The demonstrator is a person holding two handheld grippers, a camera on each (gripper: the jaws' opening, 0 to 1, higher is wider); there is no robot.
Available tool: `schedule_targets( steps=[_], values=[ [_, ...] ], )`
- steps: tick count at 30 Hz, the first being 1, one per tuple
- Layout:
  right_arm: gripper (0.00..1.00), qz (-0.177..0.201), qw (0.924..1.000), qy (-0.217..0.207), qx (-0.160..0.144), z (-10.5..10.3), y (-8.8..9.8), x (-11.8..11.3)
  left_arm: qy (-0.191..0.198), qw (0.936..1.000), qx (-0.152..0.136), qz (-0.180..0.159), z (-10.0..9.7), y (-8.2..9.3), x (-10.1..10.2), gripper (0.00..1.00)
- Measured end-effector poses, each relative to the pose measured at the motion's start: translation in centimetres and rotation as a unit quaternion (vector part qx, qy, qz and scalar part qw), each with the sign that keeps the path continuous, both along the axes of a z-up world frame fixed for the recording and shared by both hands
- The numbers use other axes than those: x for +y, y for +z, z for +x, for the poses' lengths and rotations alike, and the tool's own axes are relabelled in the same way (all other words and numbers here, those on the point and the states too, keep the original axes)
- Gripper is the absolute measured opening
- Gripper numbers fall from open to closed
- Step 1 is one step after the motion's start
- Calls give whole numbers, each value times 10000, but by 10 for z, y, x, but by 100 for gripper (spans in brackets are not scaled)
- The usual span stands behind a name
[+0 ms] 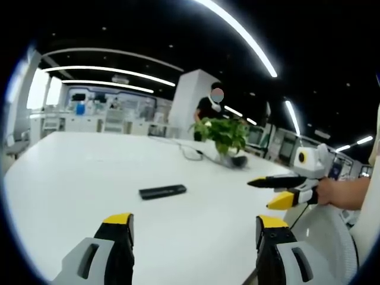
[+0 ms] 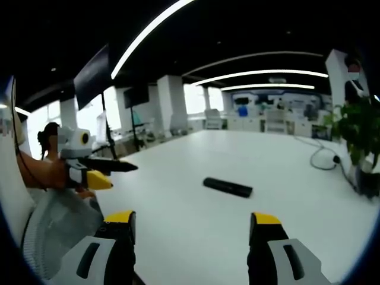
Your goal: Press the specified remote control buttons in sequence, fully releasing each button before pressing the next.
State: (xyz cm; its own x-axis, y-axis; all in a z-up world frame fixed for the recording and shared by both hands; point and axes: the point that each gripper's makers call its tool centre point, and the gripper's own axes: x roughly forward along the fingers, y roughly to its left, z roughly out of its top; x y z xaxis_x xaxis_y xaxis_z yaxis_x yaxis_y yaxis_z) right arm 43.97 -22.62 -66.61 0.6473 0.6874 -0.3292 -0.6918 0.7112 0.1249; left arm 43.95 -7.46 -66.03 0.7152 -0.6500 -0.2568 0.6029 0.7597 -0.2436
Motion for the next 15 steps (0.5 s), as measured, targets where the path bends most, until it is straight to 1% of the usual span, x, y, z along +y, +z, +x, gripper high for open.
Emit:
schedule_targets(
  steps=[15],
  values=[
    [77,12,10000,11,34,0,-2,0,-20,10000,29,1,-1,-1,-1,87]
  ],
)
